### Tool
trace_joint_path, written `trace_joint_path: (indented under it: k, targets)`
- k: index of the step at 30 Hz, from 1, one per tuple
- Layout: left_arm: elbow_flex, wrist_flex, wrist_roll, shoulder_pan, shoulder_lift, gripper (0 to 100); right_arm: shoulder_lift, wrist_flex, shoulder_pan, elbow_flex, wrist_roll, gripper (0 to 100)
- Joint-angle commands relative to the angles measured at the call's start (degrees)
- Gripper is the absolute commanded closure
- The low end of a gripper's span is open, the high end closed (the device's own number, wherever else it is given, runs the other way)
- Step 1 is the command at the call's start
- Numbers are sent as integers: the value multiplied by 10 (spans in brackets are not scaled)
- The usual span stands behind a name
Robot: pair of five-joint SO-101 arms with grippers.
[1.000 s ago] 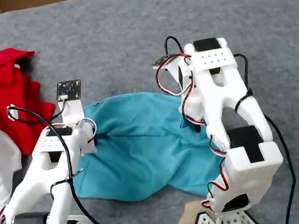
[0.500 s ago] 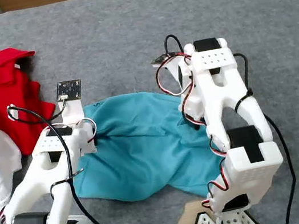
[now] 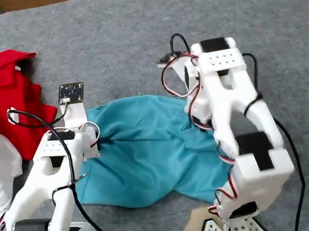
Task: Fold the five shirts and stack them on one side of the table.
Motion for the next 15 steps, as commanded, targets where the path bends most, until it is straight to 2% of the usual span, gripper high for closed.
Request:
trace_joint_path:
  k: [1, 7, 15]
  targets:
    - [-22, -4, -2, 5, 1, 981, -100, 18, -16, -19, 3, 860]
    - [-22, -4, -2, 5, 1, 981, -154, 13, -64, 58, 2, 860]
    - [-22, -4, -2, 5, 1, 981, -104, -60, -29, 121, 14, 858]
